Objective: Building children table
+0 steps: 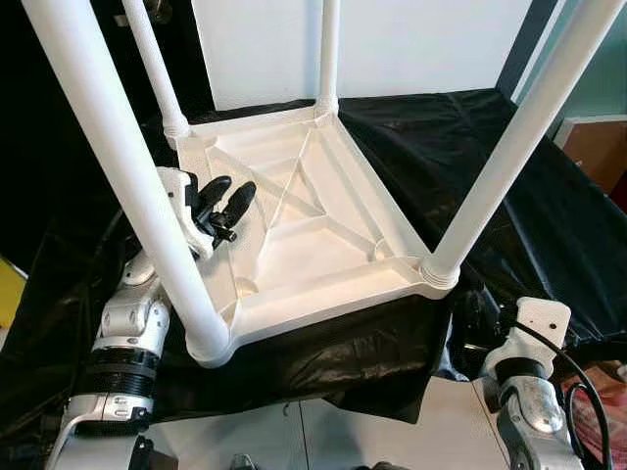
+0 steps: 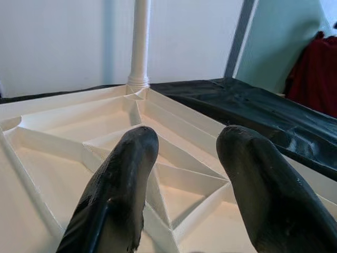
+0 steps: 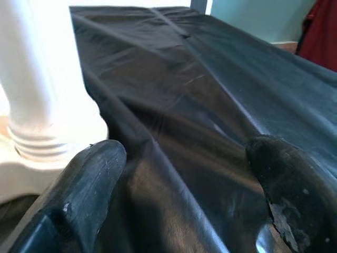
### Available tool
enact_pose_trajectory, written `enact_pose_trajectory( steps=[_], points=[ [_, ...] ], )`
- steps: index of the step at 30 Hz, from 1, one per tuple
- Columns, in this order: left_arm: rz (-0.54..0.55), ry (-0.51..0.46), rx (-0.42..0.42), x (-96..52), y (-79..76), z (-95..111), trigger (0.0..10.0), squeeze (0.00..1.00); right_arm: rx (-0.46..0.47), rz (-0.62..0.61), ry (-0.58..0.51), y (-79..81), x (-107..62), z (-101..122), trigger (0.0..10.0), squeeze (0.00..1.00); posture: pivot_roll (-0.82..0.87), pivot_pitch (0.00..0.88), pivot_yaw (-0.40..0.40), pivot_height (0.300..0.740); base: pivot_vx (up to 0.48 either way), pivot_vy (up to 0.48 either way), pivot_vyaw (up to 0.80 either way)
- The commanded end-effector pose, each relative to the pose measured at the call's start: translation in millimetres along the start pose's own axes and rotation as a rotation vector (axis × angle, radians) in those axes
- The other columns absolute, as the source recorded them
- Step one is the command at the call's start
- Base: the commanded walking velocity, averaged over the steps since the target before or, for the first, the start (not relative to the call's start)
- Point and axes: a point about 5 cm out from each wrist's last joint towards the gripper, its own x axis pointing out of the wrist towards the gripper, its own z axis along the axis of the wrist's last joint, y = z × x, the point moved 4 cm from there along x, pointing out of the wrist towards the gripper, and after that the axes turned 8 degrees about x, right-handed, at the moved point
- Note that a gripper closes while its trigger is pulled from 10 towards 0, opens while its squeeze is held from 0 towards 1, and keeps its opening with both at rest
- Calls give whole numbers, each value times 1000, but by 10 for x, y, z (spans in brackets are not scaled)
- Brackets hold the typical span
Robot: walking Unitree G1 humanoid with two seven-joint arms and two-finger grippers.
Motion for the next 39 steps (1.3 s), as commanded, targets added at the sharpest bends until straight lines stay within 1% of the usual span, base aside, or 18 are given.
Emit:
enact_pose_trajectory(
  steps=[1,4,5,8,10,13,15,19,22,25,28,29,31,33,35,36,38,39],
  points=[
    [-254,-30,-4,-12,-279,35,10000,0,2,-15,6,-5,5,-26,10000,0,-113,94,5,740,0,0,0],
    [-278,-37,-9,-30,-373,57,10000,0,19,-17,4,73,88,-28,10000,0,-98,102,-5,740,0,0,0],
    [-291,-43,-26,-40,-436,68,10000,0,27,-13,0,120,141,-19,10000,0,-93,106,-8,740,0,0,0],
    [-298,-49,-30,-46,-484,77,10000,0,30,-12,-2,149,180,-11,10000,0,-87,109,-11,740,0,0,0],
    [-308,-53,-44,-53,-571,90,10000,0,37,-15,-2,182,244,-4,10000,0,-74,121,-29,740,0,0,0],
    [-306,-59,-60,-58,-617,98,10000,0,42,-21,-2,202,291,-5,10000,0,-74,120,-34,740,0,0,0],
    [-304,-63,-77,-80,-683,100,10000,0,52,-30,1,257,345,-15,10000,0,-79,116,-33,740,0,0,0],
    [-302,-62,-84,-91,-710,91,10000,0,55,-29,0,299,366,-23,10000,0,-78,115,-30,740,0,0,0],
    [-304,-65,-119,-96,-788,108,10000,0,72,-36,1,362,420,-50,10000,0,-79,113,-23,740,0,0,0],
    [-309,-70,-131,-95,-827,115,10000,0,76,-35,1,381,446,-55,10000,0,-81,114,-18,740,0,0,0],
    [-323,-81,-163,-85,-939,137,10000,0,83,-38,-5,408,541,-48,10000,0,-81,115,-16,740,0,0,0],
    [-323,-81,-163,-85,-939,137,10000,0,83,-38,-5,408,541,-48,10000,0,-81,115,-16,740,0,0,0],
    [-329,-88,-189,-75,-1008,150,10000,0,80,-39,-15,419,606,-31,10000,0,-80,115,-14,740,0,0,0],
    [-329,-88,-189,-75,-1008,150,10000,0,80,-39,-15,419,606,-31,10000,0,-80,115,-14,740,0,0,0],
    [-331,-91,-199,-73,-1045,156,10000,0,79,-39,-19,427,639,-22,10000,0,-80,116,-14,740,0,0,0],
    [-329,-99,-225,-66,-1116,172,10000,0,87,-17,-17,477,724,-21,10000,0,-78,117,-12,740,0,0,0],
    [-329,-99,-225,-66,-1116,172,10000,0,87,-17,-17,477,724,-21,10000,0,-78,117,-12,740,0,0,0],
    [-329,-102,-229,-59,-1151,177,10000,0,90,-5,-15,512,759,-22,10000,0,-77,118,-11,740,0,0,0]
  ],
)
